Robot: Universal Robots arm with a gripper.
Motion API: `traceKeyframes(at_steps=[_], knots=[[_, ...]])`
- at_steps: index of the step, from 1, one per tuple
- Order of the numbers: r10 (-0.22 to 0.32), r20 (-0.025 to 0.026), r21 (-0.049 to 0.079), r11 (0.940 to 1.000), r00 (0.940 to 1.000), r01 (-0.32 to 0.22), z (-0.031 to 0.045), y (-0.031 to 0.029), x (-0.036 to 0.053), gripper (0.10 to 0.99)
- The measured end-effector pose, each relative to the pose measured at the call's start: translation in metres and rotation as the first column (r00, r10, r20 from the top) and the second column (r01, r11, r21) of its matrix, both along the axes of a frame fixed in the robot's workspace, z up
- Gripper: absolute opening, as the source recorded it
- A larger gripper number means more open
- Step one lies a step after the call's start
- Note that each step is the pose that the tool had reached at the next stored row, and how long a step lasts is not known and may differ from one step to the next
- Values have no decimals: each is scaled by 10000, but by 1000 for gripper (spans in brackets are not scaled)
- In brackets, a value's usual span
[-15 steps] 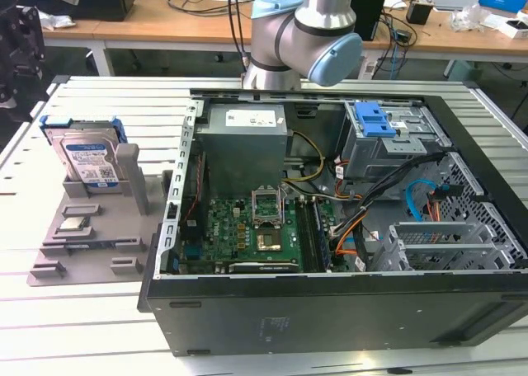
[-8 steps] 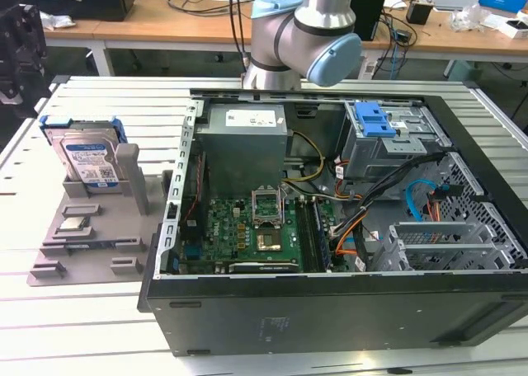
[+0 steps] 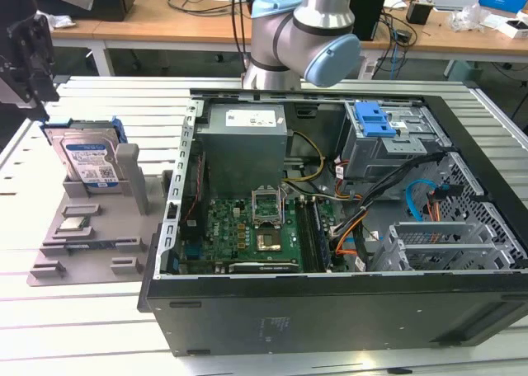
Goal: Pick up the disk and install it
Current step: 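Pick up the disk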
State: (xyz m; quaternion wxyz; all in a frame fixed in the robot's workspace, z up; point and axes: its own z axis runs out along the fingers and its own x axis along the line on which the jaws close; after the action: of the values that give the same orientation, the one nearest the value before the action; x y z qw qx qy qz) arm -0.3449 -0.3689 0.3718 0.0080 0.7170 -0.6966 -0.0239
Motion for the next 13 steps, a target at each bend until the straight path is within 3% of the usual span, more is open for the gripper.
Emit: traceKeyframes(at_steps=[3, 8, 13], knots=[[25, -1, -1, 10000, 10000, -25, -46, 72, 0, 478], [24, 0, -1, 10000, 10000, -24, -143, 127, 3, 478], [24, -1, -1, 10000, 10000, -24, -316, 194, 13, 478]])
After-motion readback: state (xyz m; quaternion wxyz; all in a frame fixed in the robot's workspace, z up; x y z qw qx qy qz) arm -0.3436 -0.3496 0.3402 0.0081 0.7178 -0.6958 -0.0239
